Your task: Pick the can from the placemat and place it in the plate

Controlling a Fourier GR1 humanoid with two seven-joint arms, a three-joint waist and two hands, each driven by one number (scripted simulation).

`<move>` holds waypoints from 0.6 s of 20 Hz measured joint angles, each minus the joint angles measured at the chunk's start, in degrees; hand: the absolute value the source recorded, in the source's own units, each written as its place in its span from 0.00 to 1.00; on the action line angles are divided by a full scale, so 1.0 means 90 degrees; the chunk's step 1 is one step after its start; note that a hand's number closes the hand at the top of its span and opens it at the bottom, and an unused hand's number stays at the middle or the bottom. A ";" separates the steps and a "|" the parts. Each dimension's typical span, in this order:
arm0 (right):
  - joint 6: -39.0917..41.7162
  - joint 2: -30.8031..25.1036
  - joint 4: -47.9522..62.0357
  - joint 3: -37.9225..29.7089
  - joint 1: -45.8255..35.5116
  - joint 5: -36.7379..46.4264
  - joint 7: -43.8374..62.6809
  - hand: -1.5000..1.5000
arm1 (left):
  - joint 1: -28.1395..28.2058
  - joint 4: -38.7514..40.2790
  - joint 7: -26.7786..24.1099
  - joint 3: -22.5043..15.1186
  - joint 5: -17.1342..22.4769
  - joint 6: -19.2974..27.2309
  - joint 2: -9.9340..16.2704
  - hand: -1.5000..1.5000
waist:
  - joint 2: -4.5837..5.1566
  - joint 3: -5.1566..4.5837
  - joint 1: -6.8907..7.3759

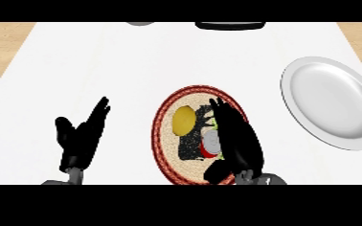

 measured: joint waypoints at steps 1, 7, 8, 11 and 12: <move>-0.0027 0.0022 0.0112 -0.0017 0.0018 0.0029 -0.0091 0.00 | -0.0058 0.0010 0.0098 0.0005 -0.0033 0.0013 -0.0026 0.50 | 0.0000 -0.0001 -0.0001; 0.0180 0.0091 0.0625 0.0136 -0.0100 0.0256 -0.0444 1.00 | -0.0070 0.0037 0.0125 0.0135 -0.0051 -0.0102 -0.0096 0.50 | -0.0010 -0.0004 0.0003; 0.0207 0.0045 0.0637 0.0105 -0.0107 0.0288 -0.0540 1.00 | -0.0006 -0.0004 0.0070 0.0157 -0.0066 -0.0135 -0.0090 0.50 | -0.0015 -0.0003 0.0002; 0.0362 0.0094 0.0738 0.0020 -0.0254 0.0425 -0.0637 1.00 | 0.0054 -0.0053 0.0017 0.0176 -0.0162 -0.0147 -0.0160 0.50 | -0.0008 -0.0002 0.0001; 0.0376 0.0016 0.0646 -0.0006 -0.0204 0.0464 -0.0708 1.00 | 0.0054 -0.0035 -0.0016 0.0168 -0.0236 -0.0102 -0.0200 0.50 | -0.0008 0.0000 -0.0004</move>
